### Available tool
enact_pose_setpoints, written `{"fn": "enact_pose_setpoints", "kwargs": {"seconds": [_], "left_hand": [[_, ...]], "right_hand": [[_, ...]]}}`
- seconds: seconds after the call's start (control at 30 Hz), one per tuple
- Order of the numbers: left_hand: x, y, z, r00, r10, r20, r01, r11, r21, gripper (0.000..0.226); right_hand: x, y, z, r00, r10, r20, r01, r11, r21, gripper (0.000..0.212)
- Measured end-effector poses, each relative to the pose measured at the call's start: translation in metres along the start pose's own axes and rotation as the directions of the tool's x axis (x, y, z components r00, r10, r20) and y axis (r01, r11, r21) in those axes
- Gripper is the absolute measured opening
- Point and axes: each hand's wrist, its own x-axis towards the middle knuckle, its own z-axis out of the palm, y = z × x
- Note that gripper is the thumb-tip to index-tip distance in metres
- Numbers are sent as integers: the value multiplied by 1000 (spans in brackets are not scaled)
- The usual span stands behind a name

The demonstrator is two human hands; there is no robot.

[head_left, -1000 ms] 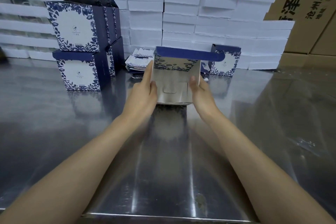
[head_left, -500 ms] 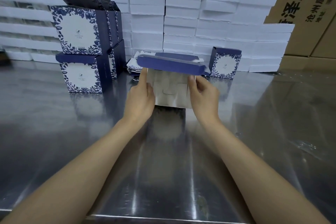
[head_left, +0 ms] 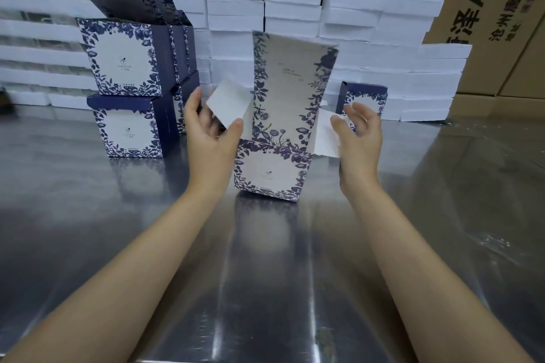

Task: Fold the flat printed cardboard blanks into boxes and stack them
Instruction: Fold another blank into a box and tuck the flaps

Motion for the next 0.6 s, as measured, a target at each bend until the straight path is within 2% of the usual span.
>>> {"fn": "enact_pose_setpoints", "kwargs": {"seconds": [0.03, 0.17, 0.27, 0.37, 0.47, 0.53, 0.6], "left_hand": [[-1, -1, 0, 999, 11, 43, -12, 999, 38, 62], [-7, -5, -1, 981, 74, 180, -120, 957, 263, 57], [-6, -4, -6, 955, 161, 249, -251, 888, 386, 56], [-6, -4, -9, 912, 230, 340, -370, 821, 435, 53], [-7, -6, -9, 920, 224, 323, -360, 808, 466, 50], [-10, -5, -7, 930, 221, 293, -343, 807, 481, 48], [-13, -2, -5, 940, 229, 254, -327, 816, 477, 47]], "right_hand": [[-2, -1, 1, 1000, 10, 28, -10, 1000, 24, 33], [-9, -4, 7, 993, 46, 109, -64, 983, 170, 58], [-10, -9, 9, 989, 72, 131, -114, 930, 350, 50], [-7, -14, 8, 978, 122, 172, -194, 836, 513, 39], [-2, -15, 3, 967, 92, 240, -220, 777, 590, 32], [1, -16, 0, 963, 60, 264, -205, 796, 570, 41], [4, -17, 0, 971, 63, 232, -175, 845, 506, 41]]}}
